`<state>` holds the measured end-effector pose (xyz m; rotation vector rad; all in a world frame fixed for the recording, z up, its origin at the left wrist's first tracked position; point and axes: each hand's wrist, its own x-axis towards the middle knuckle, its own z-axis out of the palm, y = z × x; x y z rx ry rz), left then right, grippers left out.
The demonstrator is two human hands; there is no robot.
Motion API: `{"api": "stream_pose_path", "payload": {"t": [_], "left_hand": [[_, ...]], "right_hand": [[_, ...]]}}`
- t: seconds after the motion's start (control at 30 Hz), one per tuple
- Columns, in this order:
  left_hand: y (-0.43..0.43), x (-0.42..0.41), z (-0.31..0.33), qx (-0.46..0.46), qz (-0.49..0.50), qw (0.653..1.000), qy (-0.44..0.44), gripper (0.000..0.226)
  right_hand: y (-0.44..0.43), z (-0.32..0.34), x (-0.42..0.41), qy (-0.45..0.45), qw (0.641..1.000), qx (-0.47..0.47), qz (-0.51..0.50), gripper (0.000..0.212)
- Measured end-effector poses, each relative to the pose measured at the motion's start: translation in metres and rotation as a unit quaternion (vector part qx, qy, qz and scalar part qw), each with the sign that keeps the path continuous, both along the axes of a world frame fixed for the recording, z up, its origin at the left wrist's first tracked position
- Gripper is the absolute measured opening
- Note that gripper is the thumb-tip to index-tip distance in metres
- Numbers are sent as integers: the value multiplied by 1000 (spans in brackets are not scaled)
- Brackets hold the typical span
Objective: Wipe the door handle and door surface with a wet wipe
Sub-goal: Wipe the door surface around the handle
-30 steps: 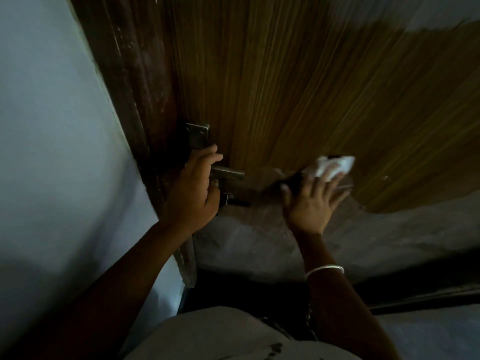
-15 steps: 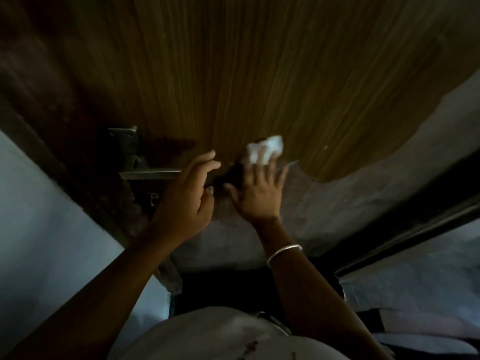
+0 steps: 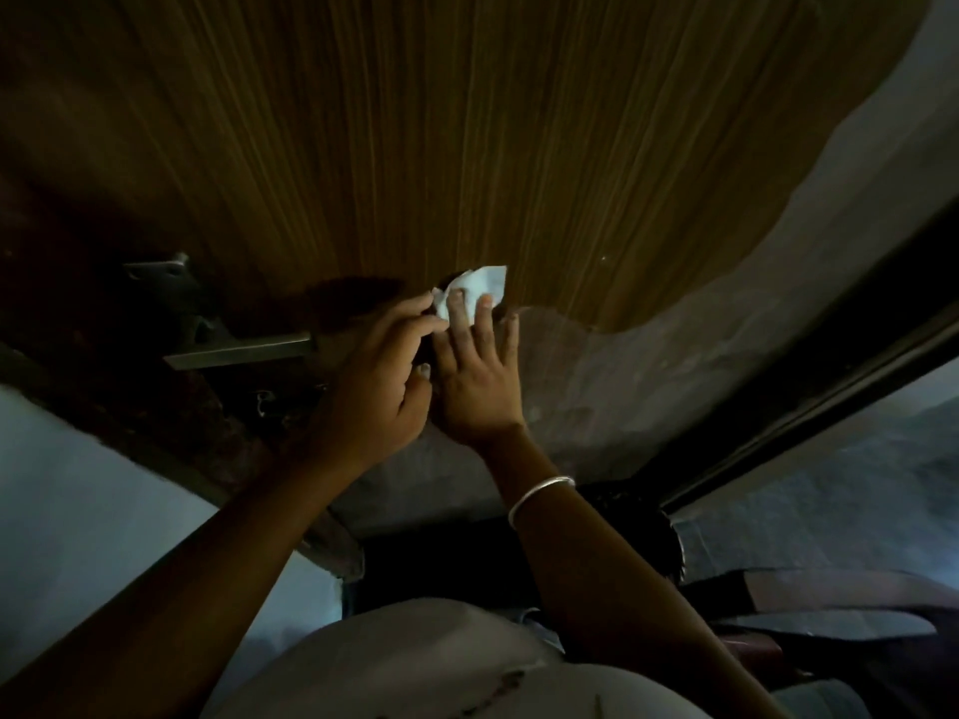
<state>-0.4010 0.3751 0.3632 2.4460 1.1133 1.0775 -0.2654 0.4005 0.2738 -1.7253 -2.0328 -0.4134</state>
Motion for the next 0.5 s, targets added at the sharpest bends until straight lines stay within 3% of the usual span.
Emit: {"api": "stream_pose_path", "payload": {"t": [0.07, 0.17, 0.23, 0.3, 0.43, 0.5], "left_hand": [[1, 3, -1, -2, -10, 1000, -5, 39], [3, 4, -4, -5, -15, 1000, -13, 38], [3, 5, -7, -9, -15, 1000, -5, 38], [3, 7, -8, -24, -14, 1000, 0, 37], [6, 16, -4, -25, -11, 1000, 11, 36], [8, 18, -2, -19, -11, 1000, 11, 36]], "right_hand": [[-1, 0, 26, 19, 997, -10, -69, 76], [-5, 11, 76, 175, 959, -11, -221, 91], [-5, 25, 98, 242, 939, 10, -243, 98], [0, 38, 99, 235, 948, 40, -212, 103], [6, 36, 51, 107, 989, 52, -93, 104], [4, 25, 45, 117, 988, 49, -92, 97]]}}
